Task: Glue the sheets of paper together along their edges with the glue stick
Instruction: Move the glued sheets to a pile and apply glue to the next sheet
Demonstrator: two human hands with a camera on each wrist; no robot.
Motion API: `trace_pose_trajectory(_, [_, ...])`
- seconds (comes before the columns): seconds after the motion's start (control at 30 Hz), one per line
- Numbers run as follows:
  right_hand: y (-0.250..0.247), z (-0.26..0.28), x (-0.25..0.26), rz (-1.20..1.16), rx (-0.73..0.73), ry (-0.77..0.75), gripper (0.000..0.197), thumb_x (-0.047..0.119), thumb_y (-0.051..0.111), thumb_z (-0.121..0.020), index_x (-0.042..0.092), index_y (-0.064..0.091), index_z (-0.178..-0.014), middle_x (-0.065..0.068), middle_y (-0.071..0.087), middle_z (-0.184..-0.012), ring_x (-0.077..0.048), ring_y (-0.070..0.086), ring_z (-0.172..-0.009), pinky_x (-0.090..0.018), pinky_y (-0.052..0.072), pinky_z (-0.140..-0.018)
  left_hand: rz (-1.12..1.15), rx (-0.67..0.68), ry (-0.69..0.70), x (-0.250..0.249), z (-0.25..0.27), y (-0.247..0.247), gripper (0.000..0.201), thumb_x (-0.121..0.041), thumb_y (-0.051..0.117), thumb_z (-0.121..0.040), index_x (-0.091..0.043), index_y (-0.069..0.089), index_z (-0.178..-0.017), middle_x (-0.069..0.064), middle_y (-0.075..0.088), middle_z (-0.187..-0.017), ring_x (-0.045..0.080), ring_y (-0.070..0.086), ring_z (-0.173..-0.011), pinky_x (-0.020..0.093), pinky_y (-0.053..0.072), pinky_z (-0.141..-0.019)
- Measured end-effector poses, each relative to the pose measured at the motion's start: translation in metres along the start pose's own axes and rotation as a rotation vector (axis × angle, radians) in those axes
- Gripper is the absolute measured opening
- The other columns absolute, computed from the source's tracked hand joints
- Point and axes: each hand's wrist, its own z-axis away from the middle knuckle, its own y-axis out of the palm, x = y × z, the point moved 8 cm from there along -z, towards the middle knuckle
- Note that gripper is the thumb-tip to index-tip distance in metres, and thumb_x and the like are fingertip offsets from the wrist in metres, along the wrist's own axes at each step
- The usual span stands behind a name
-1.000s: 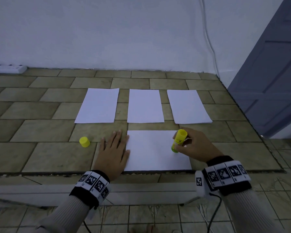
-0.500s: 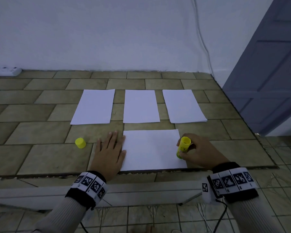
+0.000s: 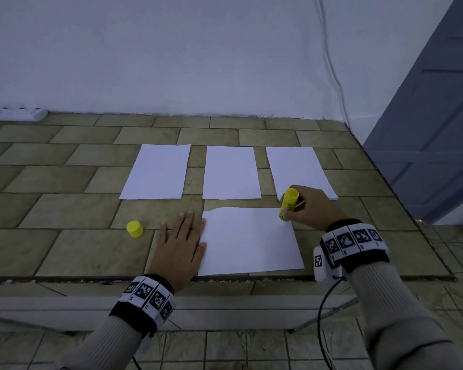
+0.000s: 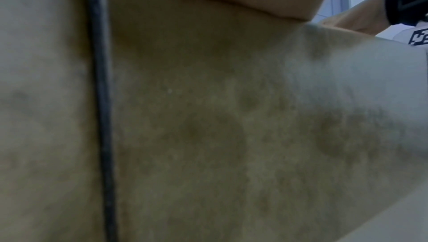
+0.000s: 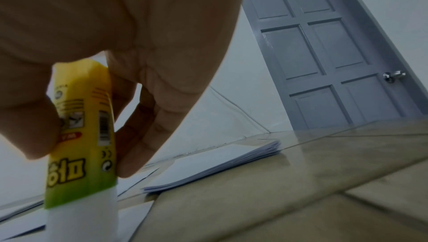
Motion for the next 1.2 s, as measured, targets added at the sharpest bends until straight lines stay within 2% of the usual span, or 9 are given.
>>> trace_pose_trajectory(0.27, [-0.004, -0.019, -0.002, 0.016, -0.091, 0.017, 0.019, 0.010, 0.075, -0.075, 0.004, 0.062, -0.087, -0.008, 0.066, -0.087, -0.021, 0.062, -0.079, -0.040, 0.054, -0.079, -0.009, -0.016, 0.007, -0.001, 0.000, -0.001, 0.058, -0.042, 0.026, -0.097, -0.015, 0.041, -0.147, 0.015, 0.039, -0.152, 0.034, 0.038, -0.139, 0.062, 0.035, -0.105])
trace_pose_trajectory(0.4, [-0.011, -0.011, -0.005, 0.012, -0.102, 0.080, 0.033, 0.016, 0.076, -0.076, 0.012, 0.056, -0.102, -0.003, 0.063, -0.088, -0.019, 0.062, -0.078, -0.031, 0.054, -0.070, -0.008, -0.013, -0.003, 0.000, 0.001, 0.000, 0.059, -0.043, 0.025, -0.097, -0.015, 0.041, -0.147, 0.014, 0.039, -0.152, 0.033, 0.038, -0.140, 0.062, 0.036, -0.106])
trace_pose_trajectory(0.5, [-0.022, 0.005, -0.015, 0.175, -0.116, 0.166, 0.032, 0.030, 0.075, -0.078, 0.020, 0.056, -0.101, 0.001, 0.061, -0.088, -0.015, 0.056, -0.076, -0.027, 0.046, -0.064, -0.007, -0.011, -0.010, 0.000, 0.001, 0.000, 0.059, -0.043, 0.025, -0.097, -0.016, 0.042, -0.147, 0.013, 0.039, -0.152, 0.032, 0.037, -0.140, 0.061, 0.035, -0.107])
trace_pose_trajectory(0.63, [-0.023, 0.025, -0.032, 0.504, 0.034, 0.288, 0.035, 0.038, 0.069, -0.080, 0.021, 0.063, -0.109, 0.001, 0.067, -0.103, -0.015, 0.059, -0.089, -0.029, 0.049, -0.078, 0.004, -0.015, -0.011, 0.000, 0.001, -0.001, 0.059, -0.044, 0.024, -0.097, -0.016, 0.040, -0.147, 0.013, 0.037, -0.153, 0.031, 0.034, -0.142, 0.061, 0.033, -0.108])
trace_pose_trajectory(0.7, [-0.021, 0.031, -0.039, 0.550, 0.103, 0.335, 0.031, 0.038, 0.067, -0.082, 0.020, 0.066, -0.108, -0.002, 0.067, -0.103, -0.017, 0.060, -0.090, -0.029, 0.048, -0.079, 0.004, -0.014, -0.011, 0.000, 0.002, -0.001, 0.060, -0.044, 0.024, -0.098, -0.016, 0.039, -0.148, 0.012, 0.036, -0.154, 0.030, 0.032, -0.143, 0.061, 0.032, -0.109])
trace_pose_trajectory(0.77, [-0.027, 0.035, -0.045, 0.489, 0.087, 0.380, 0.029, 0.036, 0.066, -0.083, 0.018, 0.065, -0.106, -0.004, 0.066, -0.100, -0.019, 0.059, -0.087, -0.031, 0.049, -0.078, -0.003, -0.005, -0.012, 0.000, 0.002, -0.001, 0.060, -0.044, 0.023, -0.097, -0.016, 0.040, -0.148, 0.012, 0.036, -0.154, 0.030, 0.033, -0.143, 0.060, 0.033, -0.108])
trace_pose_trajectory(0.87, [-0.049, 0.042, -0.056, 0.245, -0.091, 0.486, 0.029, 0.028, 0.066, -0.085, 0.012, 0.058, -0.107, -0.005, 0.061, -0.093, -0.022, 0.056, -0.082, -0.031, 0.041, -0.069, -0.003, 0.005, -0.016, 0.001, 0.002, 0.000, 0.060, -0.045, 0.021, -0.098, -0.017, 0.037, -0.149, 0.012, 0.033, -0.155, 0.030, 0.031, -0.144, 0.060, 0.031, -0.110])
trace_pose_trajectory(1.0, [-0.066, 0.047, -0.072, 0.038, -0.289, 0.590, 0.045, 0.025, 0.069, -0.085, 0.004, 0.050, -0.120, -0.009, 0.057, -0.105, -0.022, 0.050, -0.088, -0.032, 0.037, -0.075, -0.003, 0.022, -0.022, 0.001, 0.001, 0.002, 0.060, -0.045, 0.013, -0.101, -0.018, 0.034, -0.150, 0.012, 0.034, -0.155, 0.030, 0.033, -0.142, 0.060, 0.033, -0.109])
trace_pose_trajectory(1.2, [-0.060, 0.046, -0.093, -0.034, -0.341, 0.649, 0.050, 0.019, 0.073, -0.083, -0.001, 0.046, -0.120, -0.020, 0.057, -0.113, -0.029, 0.052, -0.094, -0.036, 0.040, -0.076, -0.005, 0.052, -0.018, 0.001, 0.001, 0.003, 0.063, -0.046, 0.006, -0.103, -0.016, 0.034, -0.150, 0.013, 0.035, -0.154, 0.031, 0.035, -0.141, 0.060, 0.035, -0.107])
